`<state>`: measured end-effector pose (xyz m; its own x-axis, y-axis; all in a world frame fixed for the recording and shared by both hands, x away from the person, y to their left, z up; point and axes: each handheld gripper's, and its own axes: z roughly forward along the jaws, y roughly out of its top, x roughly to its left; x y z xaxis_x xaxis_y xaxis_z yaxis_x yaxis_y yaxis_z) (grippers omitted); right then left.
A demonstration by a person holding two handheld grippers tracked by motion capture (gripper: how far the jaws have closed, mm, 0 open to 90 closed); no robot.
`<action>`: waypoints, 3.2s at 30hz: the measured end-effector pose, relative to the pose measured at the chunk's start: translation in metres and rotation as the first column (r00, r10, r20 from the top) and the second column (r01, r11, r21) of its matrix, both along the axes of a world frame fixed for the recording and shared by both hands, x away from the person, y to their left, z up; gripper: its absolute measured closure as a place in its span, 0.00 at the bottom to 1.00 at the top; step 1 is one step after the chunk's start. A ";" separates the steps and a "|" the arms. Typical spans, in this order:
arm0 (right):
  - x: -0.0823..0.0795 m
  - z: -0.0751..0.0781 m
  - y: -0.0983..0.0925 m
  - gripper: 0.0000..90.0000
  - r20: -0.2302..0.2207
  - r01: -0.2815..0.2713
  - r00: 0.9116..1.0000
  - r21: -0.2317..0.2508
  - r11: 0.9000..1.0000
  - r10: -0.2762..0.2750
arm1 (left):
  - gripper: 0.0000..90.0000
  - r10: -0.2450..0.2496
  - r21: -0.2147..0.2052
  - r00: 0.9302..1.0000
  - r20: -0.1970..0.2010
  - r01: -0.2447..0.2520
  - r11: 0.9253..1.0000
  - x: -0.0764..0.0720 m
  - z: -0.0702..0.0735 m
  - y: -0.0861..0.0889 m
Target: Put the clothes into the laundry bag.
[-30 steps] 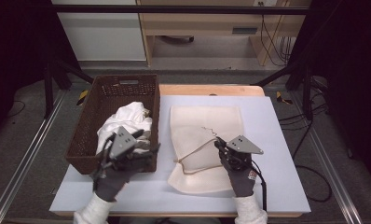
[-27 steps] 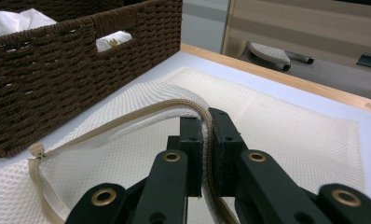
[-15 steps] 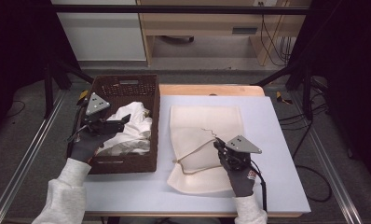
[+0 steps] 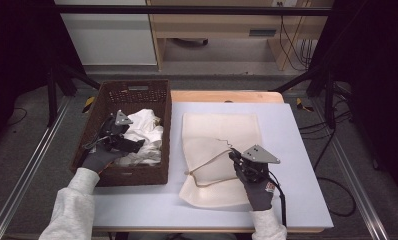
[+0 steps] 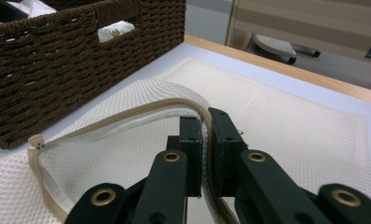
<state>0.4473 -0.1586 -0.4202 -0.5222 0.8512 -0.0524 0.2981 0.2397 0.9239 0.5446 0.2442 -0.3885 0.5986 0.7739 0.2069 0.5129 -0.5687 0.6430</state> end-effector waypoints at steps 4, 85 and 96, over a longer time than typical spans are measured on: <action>0.000 0.000 0.000 0.94 -0.006 -0.003 1.000 0.000 1.000 0.003 | 0.04 -0.014 0.026 0.995 -0.103 0.016 1.000 0.007 -0.014 -0.005; 0.002 0.003 -0.017 0.96 -0.028 0.019 0.999 0.033 0.999 -0.018 | 0.74 0.307 -0.522 0.848 0.432 -0.043 0.852 -0.049 0.081 0.049; 0.001 0.004 -0.017 0.96 -0.025 0.023 0.999 0.035 0.999 -0.022 | 0.74 0.329 -0.575 0.811 0.484 0.010 0.818 -0.070 0.116 0.053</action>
